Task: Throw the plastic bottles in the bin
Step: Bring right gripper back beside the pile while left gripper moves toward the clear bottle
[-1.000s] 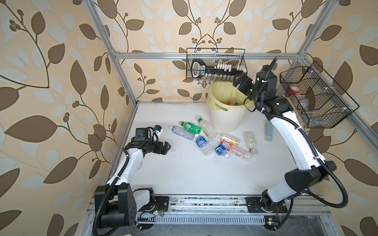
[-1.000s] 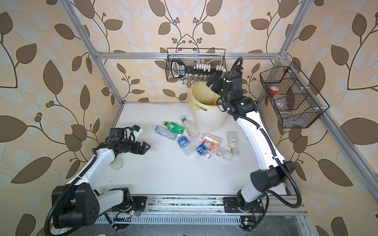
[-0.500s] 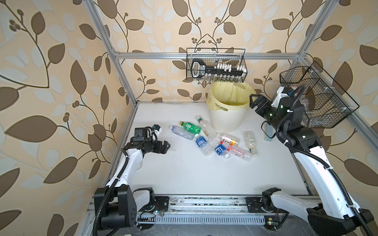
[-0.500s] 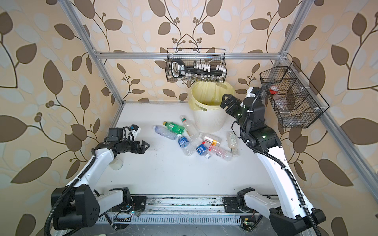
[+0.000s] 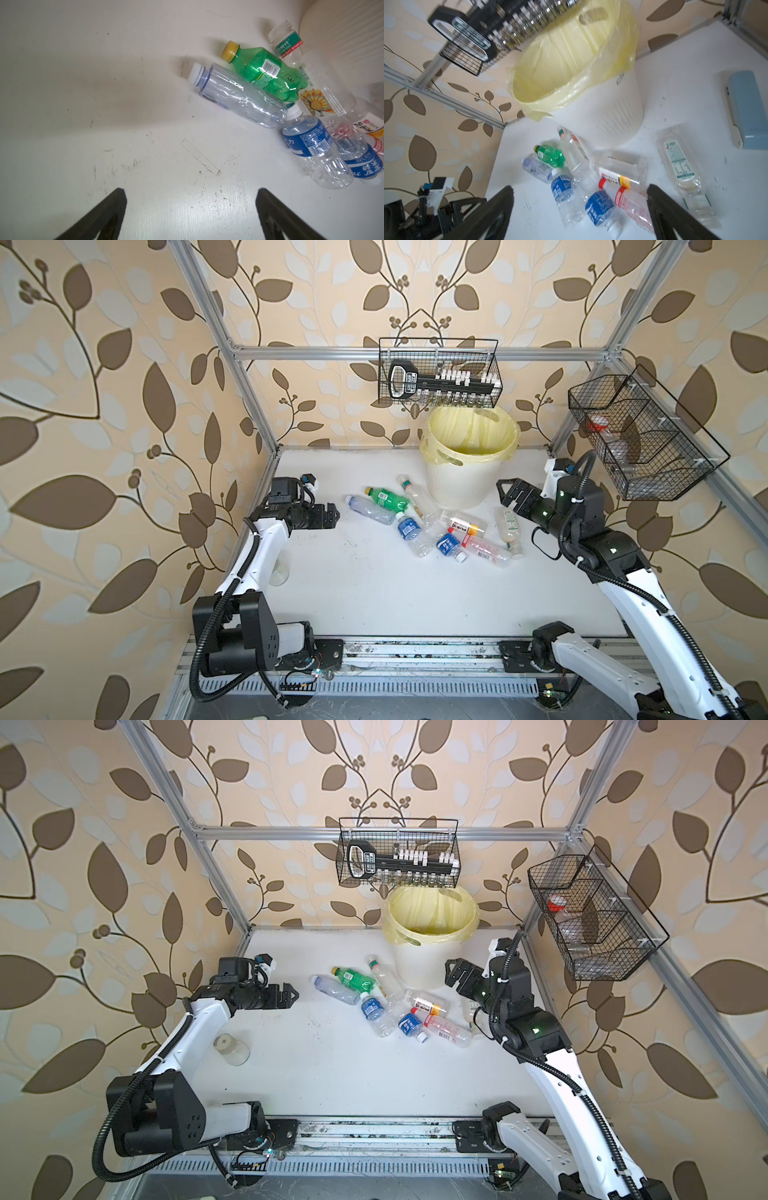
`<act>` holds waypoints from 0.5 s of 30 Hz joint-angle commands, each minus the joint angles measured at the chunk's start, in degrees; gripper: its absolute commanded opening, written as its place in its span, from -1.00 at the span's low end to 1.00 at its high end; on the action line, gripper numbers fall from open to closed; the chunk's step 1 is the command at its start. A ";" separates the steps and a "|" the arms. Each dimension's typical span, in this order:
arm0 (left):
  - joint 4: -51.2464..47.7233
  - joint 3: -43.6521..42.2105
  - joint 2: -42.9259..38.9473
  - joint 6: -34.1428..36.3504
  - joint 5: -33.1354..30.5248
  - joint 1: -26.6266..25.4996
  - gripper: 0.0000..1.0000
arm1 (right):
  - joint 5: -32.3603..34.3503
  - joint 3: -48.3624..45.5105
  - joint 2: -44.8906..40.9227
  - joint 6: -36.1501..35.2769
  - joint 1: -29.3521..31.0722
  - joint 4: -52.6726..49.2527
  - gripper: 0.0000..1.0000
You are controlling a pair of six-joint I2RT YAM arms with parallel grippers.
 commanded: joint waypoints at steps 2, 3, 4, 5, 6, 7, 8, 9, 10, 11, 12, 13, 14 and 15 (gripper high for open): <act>-1.96 3.12 0.10 -4.72 -5.10 0.59 0.98 | -5.24 -3.87 0.10 -1.65 -1.53 0.52 1.00; -1.90 3.46 0.25 -5.63 -6.22 0.62 0.98 | -4.98 -4.14 0.48 -2.26 -1.62 -0.01 1.00; -2.22 3.89 0.44 -6.80 -7.65 0.64 0.98 | -4.77 -4.35 0.79 -2.79 -1.67 -0.48 1.00; -2.49 4.17 0.60 -7.99 -9.00 0.65 0.98 | -4.62 -4.63 1.01 -3.12 -1.74 -0.75 1.00; -2.78 4.47 0.78 -9.25 -10.09 0.62 0.98 | -4.62 -4.98 1.03 -3.79 -1.76 -1.01 1.00; -3.33 4.84 1.01 -10.05 -10.52 0.57 0.98 | -4.50 -5.37 0.90 -4.67 -1.72 -1.21 1.00; -3.86 5.27 1.18 -10.52 -10.58 0.64 0.98 | -4.09 -5.87 0.61 -5.24 -1.75 -1.34 1.00; -4.27 5.63 1.32 -11.29 -10.79 0.56 0.98 | -3.15 -6.60 0.35 -5.75 -1.75 -1.40 1.00; -4.60 5.91 1.41 -12.45 -11.28 0.59 0.98 | -2.46 -7.25 -0.15 -6.03 -1.71 -1.45 1.00; -4.69 6.11 1.42 -13.62 -11.69 0.59 0.98 | -1.98 -7.86 -0.51 -6.33 -1.79 -1.56 1.00; -4.62 6.24 1.49 -14.49 -11.58 0.65 0.98 | -1.54 -8.56 -1.15 -6.59 -1.78 -1.79 1.00; -4.33 6.31 1.74 -15.19 -10.99 0.56 0.98 | -1.07 -9.06 -1.91 -6.64 -1.73 -2.32 1.00; -4.21 6.44 2.12 -15.82 -10.70 0.57 0.98 | -0.28 -9.43 -2.62 -6.60 -1.74 -3.08 1.00; -4.42 6.61 2.73 -16.44 -10.39 0.41 0.98 | 0.82 -10.04 -3.48 -6.36 -1.78 -3.96 1.00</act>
